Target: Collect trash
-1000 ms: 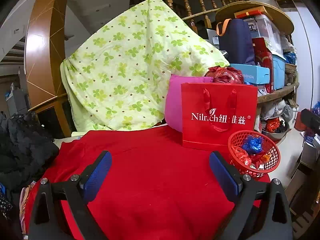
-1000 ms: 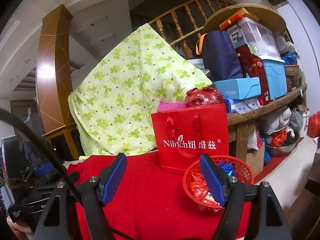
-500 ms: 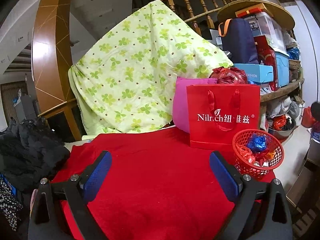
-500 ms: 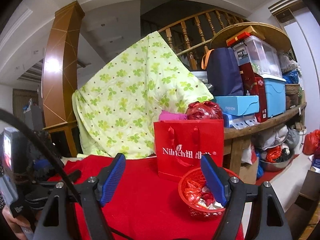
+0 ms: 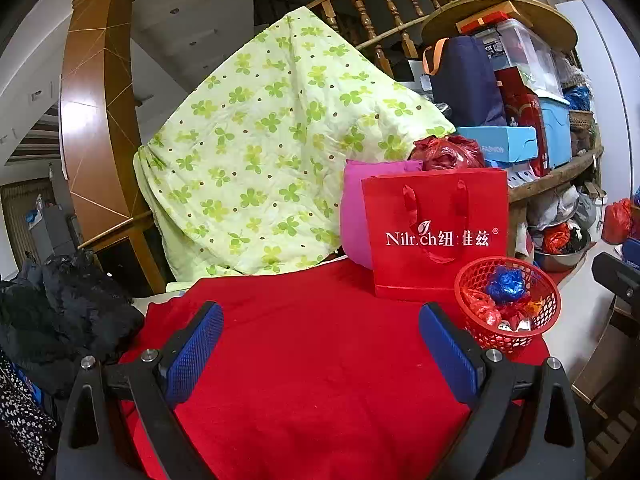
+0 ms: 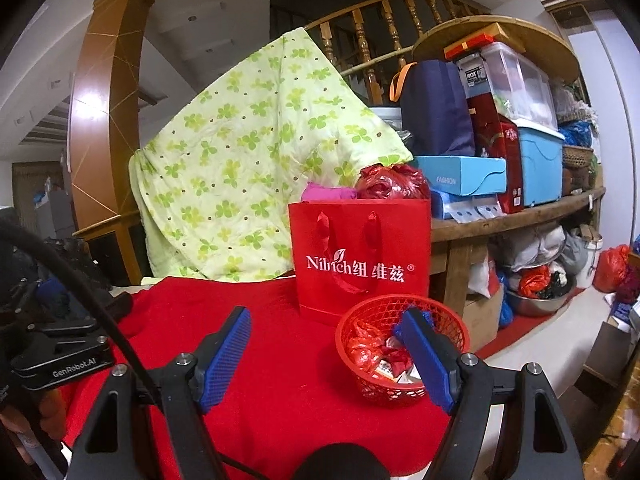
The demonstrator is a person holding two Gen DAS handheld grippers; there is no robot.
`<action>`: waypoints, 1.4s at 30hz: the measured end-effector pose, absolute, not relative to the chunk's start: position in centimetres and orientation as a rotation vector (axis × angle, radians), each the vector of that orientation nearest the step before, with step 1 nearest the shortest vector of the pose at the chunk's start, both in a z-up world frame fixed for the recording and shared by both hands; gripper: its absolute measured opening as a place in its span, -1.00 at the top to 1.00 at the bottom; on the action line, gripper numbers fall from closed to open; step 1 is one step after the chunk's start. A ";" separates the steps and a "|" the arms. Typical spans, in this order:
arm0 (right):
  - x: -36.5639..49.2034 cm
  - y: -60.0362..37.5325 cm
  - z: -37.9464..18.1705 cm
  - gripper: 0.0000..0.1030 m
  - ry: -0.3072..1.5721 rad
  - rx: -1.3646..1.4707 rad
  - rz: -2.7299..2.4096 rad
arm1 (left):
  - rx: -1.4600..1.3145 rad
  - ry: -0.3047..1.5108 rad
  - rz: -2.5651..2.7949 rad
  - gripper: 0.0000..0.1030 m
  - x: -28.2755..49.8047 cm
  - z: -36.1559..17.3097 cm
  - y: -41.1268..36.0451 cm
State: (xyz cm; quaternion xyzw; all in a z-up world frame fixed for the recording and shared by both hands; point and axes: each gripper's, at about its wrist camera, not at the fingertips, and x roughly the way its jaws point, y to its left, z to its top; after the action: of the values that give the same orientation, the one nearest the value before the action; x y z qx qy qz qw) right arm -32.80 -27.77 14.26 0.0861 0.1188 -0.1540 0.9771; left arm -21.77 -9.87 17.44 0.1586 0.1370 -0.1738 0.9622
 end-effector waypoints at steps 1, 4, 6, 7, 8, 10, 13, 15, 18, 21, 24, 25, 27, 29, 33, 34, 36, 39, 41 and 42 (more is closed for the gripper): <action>-32.7 -27.8 14.2 -0.56 0.244 0.173 -0.310 | 0.325 0.278 -0.352 -0.90 -21.8 17.4 -10.0; -32.6 -28.1 14.0 -0.56 0.258 0.180 -0.332 | 0.333 0.279 -0.357 -0.90 -22.1 17.4 -10.3; -32.5 -28.5 13.8 -0.56 0.278 0.188 -0.340 | 0.336 0.283 -0.363 -0.90 -22.2 17.3 -10.5; -32.4 -28.7 13.7 -0.56 0.282 0.191 -0.344 | 0.339 0.285 -0.366 -0.90 -22.2 17.3 -10.6; -32.5 -28.8 13.5 -0.56 0.286 0.197 -0.345 | 0.342 0.287 -0.368 -0.90 -22.2 17.3 -10.8; -32.5 -29.1 13.4 -0.56 0.291 0.210 -0.340 | 0.347 0.291 -0.371 -0.90 -22.3 17.1 -11.1; -32.5 -29.3 13.2 -0.56 0.291 0.217 -0.344 | 0.357 0.296 -0.377 -0.90 -22.4 16.9 -11.3; -32.5 -29.5 13.1 -0.56 0.295 0.223 -0.348 | 0.363 0.299 -0.381 -0.90 -22.4 16.8 -11.5; -32.3 -29.8 12.8 -0.56 0.304 0.238 -0.349 | 0.369 0.306 -0.385 -0.90 -22.5 16.6 -11.7; -32.3 -30.1 12.7 -0.56 0.308 0.250 -0.351 | 0.370 0.316 -0.393 -0.90 -22.4 16.5 -11.9; -32.2 -30.2 12.6 -0.56 0.308 0.256 -0.350 | 0.372 0.326 -0.397 -0.90 -22.3 16.3 -12.2; -32.2 -30.2 12.6 -0.56 0.309 0.253 -0.350 | 0.373 0.329 -0.397 -0.90 -22.3 16.2 -12.2; -32.2 -30.2 12.6 -0.56 0.309 0.252 -0.350 | 0.375 0.334 -0.400 -0.90 -22.2 16.2 -12.4; -32.2 -30.2 12.6 -0.56 0.308 0.252 -0.350 | 0.377 0.333 -0.399 -0.90 -22.3 16.2 -12.5; -32.2 -30.3 12.6 -0.56 0.307 0.252 -0.350 | 0.385 0.330 -0.405 -0.90 -22.3 16.1 -12.6; -32.2 -30.2 12.6 -0.56 0.306 0.252 -0.351 | 0.384 0.332 -0.407 -0.90 -22.3 16.0 -12.6; -32.2 -30.2 12.6 -0.56 0.307 0.253 -0.351 | 0.388 0.334 -0.410 -0.90 -22.3 16.0 -12.7; -32.2 -30.2 12.6 -0.56 0.308 0.253 -0.350 | 0.392 0.333 -0.414 -0.90 -22.4 15.9 -12.9; -32.2 -30.3 12.6 -0.56 0.308 0.254 -0.350 | 0.397 0.333 -0.415 -0.90 -22.5 15.8 -13.1; -32.2 -30.3 12.6 -0.56 0.308 0.253 -0.349 | 0.399 0.334 -0.417 -0.90 -22.5 15.7 -13.2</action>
State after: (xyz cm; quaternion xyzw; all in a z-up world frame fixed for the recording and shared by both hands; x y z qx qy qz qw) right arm -32.17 -30.26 12.63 0.1251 0.1522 -0.1726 0.9651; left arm -22.55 -13.15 15.75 0.1960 0.1638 -0.2045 0.9450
